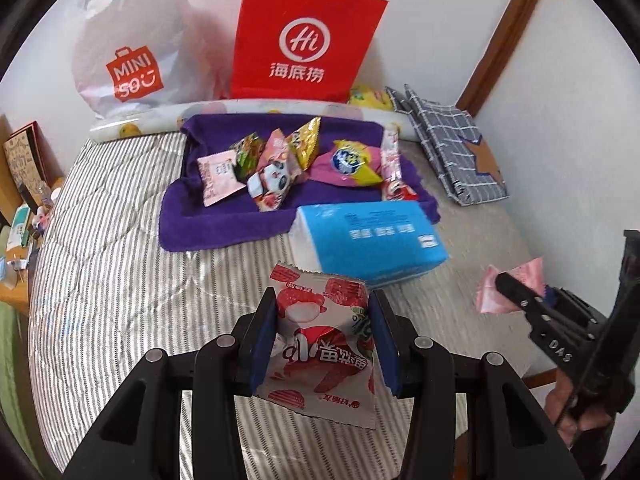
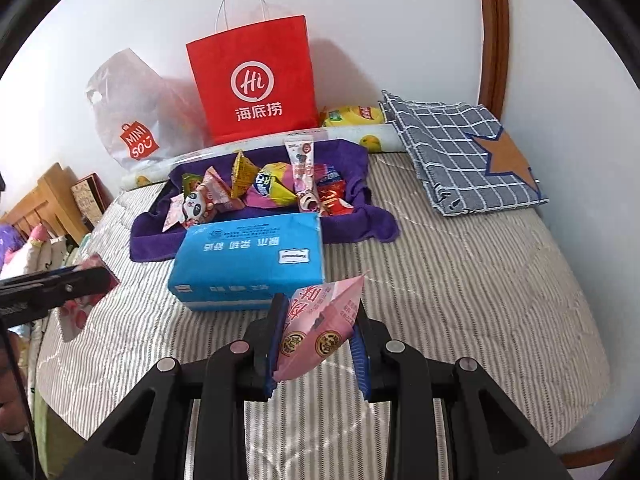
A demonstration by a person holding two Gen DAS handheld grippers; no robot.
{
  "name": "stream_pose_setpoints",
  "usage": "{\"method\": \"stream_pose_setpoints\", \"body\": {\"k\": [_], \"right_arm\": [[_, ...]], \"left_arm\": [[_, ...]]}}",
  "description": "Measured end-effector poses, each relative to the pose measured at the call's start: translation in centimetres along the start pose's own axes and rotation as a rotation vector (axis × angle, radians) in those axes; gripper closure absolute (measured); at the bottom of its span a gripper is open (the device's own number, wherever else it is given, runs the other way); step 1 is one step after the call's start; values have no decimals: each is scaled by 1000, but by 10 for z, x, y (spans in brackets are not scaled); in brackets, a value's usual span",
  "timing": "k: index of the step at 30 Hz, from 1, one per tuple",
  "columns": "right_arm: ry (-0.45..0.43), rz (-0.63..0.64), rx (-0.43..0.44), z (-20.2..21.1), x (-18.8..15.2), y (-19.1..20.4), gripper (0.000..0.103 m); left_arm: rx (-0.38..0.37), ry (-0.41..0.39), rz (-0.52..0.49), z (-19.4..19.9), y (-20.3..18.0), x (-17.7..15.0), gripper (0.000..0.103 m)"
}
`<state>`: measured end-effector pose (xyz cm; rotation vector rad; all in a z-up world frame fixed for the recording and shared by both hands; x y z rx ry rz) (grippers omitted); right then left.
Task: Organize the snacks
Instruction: 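Carry the candy packet and pink wrapper over the purple towel with both grippers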
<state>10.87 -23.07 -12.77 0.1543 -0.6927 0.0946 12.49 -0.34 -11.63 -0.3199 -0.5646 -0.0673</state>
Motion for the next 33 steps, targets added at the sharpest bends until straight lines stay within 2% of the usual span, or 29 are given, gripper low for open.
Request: {"method": "stream_pose_setpoints", "body": {"k": [8, 16, 23, 33], "right_arm": [[-17, -18, -14, 22, 5, -9, 75], [-41, -22, 1, 36, 18, -5, 75], [-54, -9, 10, 37, 35, 0, 75], [-82, 25, 27, 28, 63, 10, 75]], "left_arm": [[-49, -18, 27, 17, -16, 0, 58], [-64, -42, 25, 32, -29, 7, 58], [-72, -67, 39, 39, -27, 22, 58], [-80, -71, 46, 30, -23, 48, 58]]}}
Point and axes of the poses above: each gripper's, at about its wrist camera, not at the fingertips, and z roughly against the way its jaws point, y to its left, x to its top, the point moved 4 cm from there along -z, roughly the way its jaws point, and after that the axes turned 3 degrees about z, right-handed, at the moved point
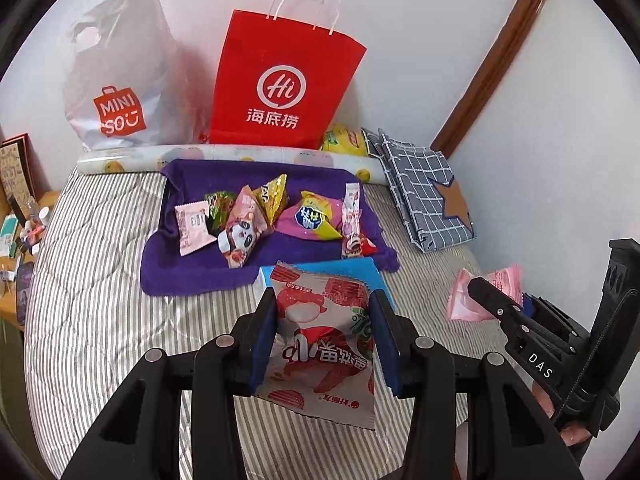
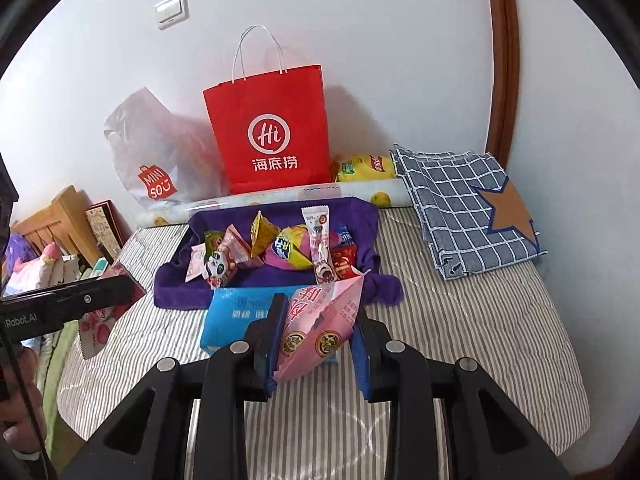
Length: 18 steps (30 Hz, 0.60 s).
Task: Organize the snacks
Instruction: 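Carry the candy packet and pink wrapper over the purple towel with both grippers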
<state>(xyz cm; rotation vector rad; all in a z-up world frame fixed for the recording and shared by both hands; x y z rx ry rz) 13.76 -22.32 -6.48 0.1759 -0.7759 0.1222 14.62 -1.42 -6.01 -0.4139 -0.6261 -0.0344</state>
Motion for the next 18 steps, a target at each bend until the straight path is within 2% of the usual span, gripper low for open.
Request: {"method": "stream_pose_setpoints", "body": {"k": [18], "right_arm": [[-7, -9, 18, -32, 32, -2, 75]], "left_arm": [[-3, 15, 8, -24, 17, 38, 58]]}}
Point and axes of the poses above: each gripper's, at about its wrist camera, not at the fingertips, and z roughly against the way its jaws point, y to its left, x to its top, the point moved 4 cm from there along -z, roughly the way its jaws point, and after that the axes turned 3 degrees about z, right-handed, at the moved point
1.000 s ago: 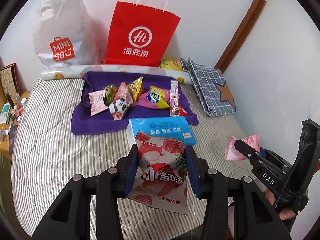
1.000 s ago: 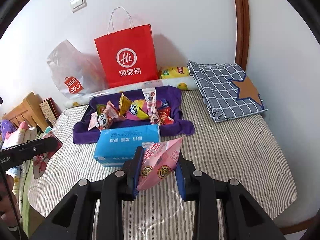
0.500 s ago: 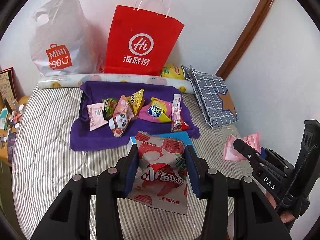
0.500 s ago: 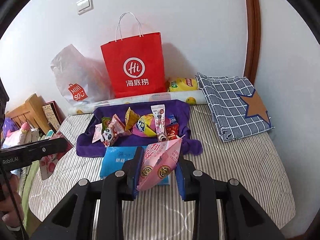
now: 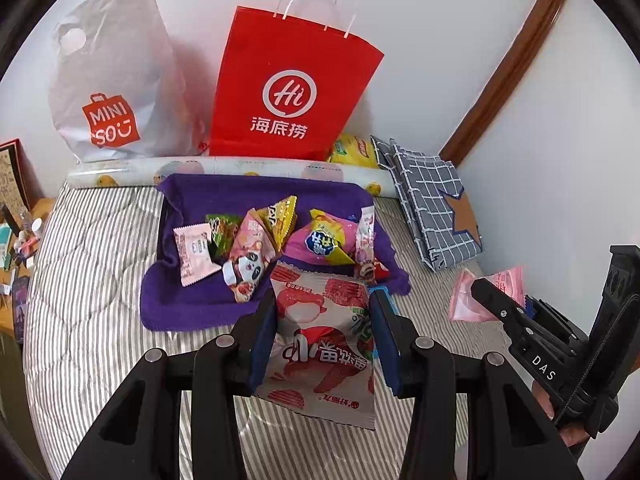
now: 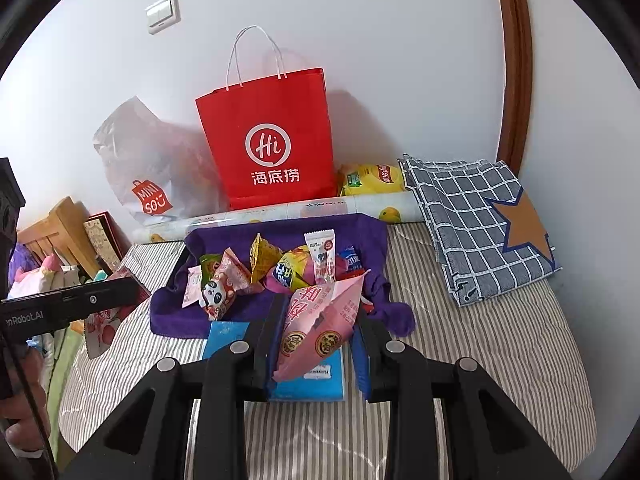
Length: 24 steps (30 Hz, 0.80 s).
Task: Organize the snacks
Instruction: 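Carry the candy packet and pink wrapper over the purple towel with both grippers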
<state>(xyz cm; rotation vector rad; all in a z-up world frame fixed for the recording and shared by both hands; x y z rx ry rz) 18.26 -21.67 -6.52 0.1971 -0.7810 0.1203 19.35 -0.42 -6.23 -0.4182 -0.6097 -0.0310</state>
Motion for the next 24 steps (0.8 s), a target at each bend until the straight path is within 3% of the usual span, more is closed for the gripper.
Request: {"method": "stream_pose_setpoints", "body": {"k": [24], "right_arm": [[26, -8, -10, -57, 28, -7, 75]], "left_arm": [[48, 4, 25, -37, 38, 40, 58]]}}
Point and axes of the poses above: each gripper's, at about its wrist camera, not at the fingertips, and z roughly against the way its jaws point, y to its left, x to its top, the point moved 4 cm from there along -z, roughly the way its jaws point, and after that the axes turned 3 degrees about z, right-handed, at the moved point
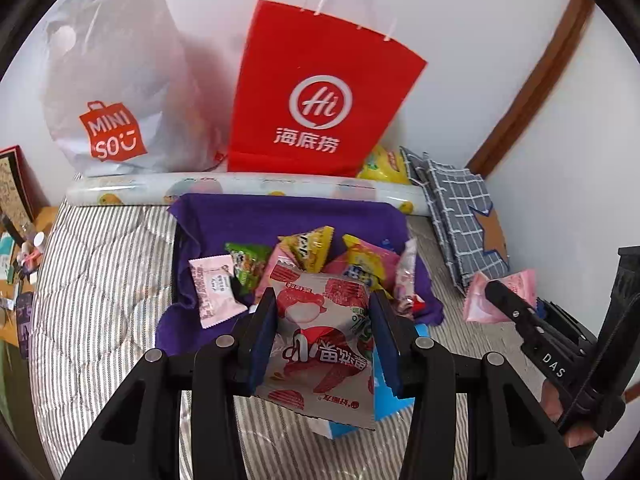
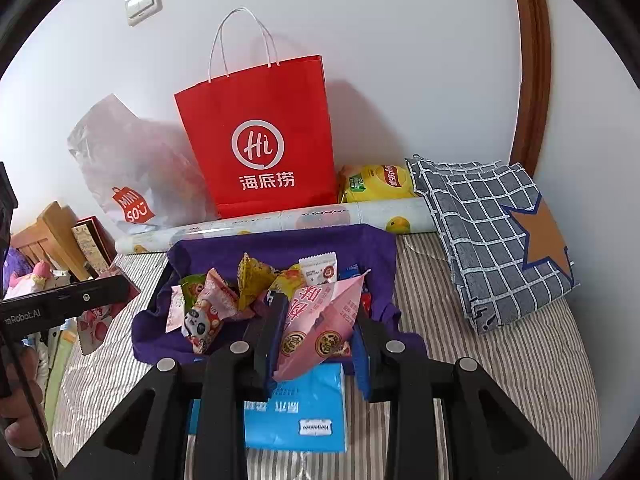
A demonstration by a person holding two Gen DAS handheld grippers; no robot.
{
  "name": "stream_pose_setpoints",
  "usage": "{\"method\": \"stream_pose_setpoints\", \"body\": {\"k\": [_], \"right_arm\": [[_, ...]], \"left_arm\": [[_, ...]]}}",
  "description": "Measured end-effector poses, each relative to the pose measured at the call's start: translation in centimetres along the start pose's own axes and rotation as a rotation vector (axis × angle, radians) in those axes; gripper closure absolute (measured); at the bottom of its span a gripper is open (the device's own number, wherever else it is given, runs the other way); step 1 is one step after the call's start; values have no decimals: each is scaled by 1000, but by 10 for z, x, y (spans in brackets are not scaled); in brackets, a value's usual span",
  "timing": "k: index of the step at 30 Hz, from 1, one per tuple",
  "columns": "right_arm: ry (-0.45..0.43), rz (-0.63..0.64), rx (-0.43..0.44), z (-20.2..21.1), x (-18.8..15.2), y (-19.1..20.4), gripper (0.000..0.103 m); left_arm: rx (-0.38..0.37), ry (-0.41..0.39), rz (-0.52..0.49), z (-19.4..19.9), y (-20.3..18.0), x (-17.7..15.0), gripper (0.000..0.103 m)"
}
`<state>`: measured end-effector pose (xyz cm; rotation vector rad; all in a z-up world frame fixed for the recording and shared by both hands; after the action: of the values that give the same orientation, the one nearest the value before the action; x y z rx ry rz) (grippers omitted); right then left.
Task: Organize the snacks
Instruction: 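Carry the candy packet and pink wrapper over the purple towel with both grippers, then open both grippers to drop the two packets onto the towel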
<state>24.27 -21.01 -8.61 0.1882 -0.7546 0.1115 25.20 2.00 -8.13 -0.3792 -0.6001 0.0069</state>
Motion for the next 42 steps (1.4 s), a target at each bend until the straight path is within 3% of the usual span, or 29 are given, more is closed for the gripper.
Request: {"method": "stream_pose_setpoints", "body": {"k": [12, 29, 42], "right_arm": [[32, 10, 11, -47, 13, -4, 75], [128, 58, 83, -124, 9, 23, 75], [146, 70, 105, -144, 5, 29, 73]], "left_arm": [[32, 14, 32, -28, 24, 16, 58], [28, 34, 33, -83, 44, 38, 58], [17, 40, 12, -117, 38, 39, 57]]}}
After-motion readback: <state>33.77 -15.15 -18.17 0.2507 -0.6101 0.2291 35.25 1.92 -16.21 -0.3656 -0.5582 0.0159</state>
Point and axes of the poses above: each gripper's, at about its wrist camera, not at the fingertips, and z roughly against the way its jaws point, y to its left, x to its top, the point moved 4 cm from there along -z, roughly the way its jaws point, and after that the axes turned 3 degrees about z, right-handed, at the moved point
